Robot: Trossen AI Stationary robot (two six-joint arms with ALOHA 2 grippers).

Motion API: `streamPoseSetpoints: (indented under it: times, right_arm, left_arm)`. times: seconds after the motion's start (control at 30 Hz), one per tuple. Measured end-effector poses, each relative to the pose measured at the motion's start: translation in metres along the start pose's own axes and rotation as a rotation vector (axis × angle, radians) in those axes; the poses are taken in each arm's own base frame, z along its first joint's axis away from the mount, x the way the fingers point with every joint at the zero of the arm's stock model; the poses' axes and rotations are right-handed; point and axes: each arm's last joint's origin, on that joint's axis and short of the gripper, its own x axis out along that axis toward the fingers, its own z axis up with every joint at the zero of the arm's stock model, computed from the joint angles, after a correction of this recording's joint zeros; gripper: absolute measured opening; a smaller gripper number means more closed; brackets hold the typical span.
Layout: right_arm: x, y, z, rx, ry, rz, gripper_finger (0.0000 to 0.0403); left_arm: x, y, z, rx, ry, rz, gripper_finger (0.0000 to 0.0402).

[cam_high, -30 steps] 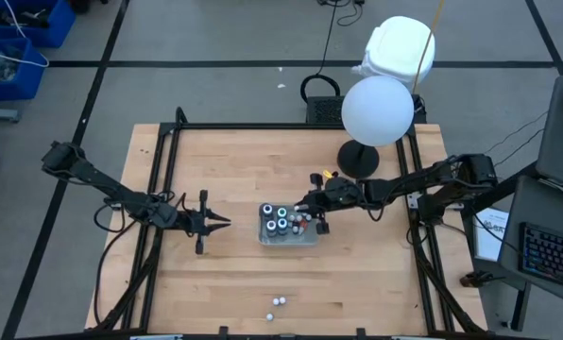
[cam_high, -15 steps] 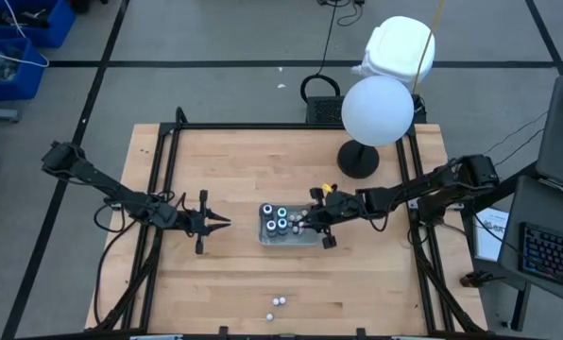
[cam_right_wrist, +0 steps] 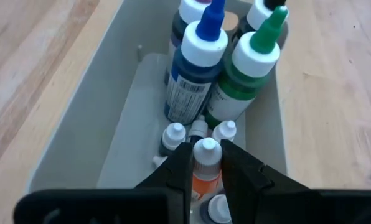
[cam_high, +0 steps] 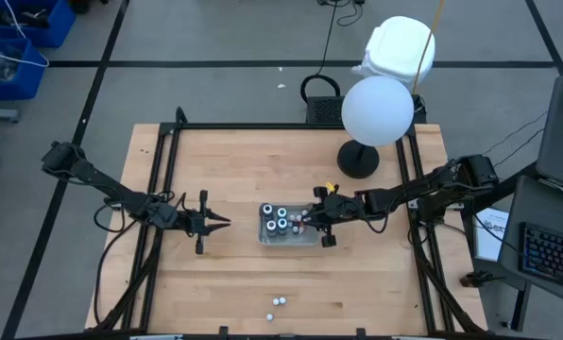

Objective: Pick & Place food coloring
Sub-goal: Put the small orange food coloring bottle into the gray bin

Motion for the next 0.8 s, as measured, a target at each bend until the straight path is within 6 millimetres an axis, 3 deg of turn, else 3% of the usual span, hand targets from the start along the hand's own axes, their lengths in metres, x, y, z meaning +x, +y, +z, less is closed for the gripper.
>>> streamPoseSetpoints:
  times: [0.43,0.8]
  right_arm:
    - [0.0,0.002,-0.012,0.032,-0.037,0.022,0.0054]
    - [0.0,0.002,-0.006,0.014,-0.112,0.012,0.0054]
  left_arm:
    - [0.0,0.0,0.001,-0.003,-0.007,0.002,0.0047]
    - [0.0,0.001,0.003,-0.011,-0.024,0.006,0.0047]
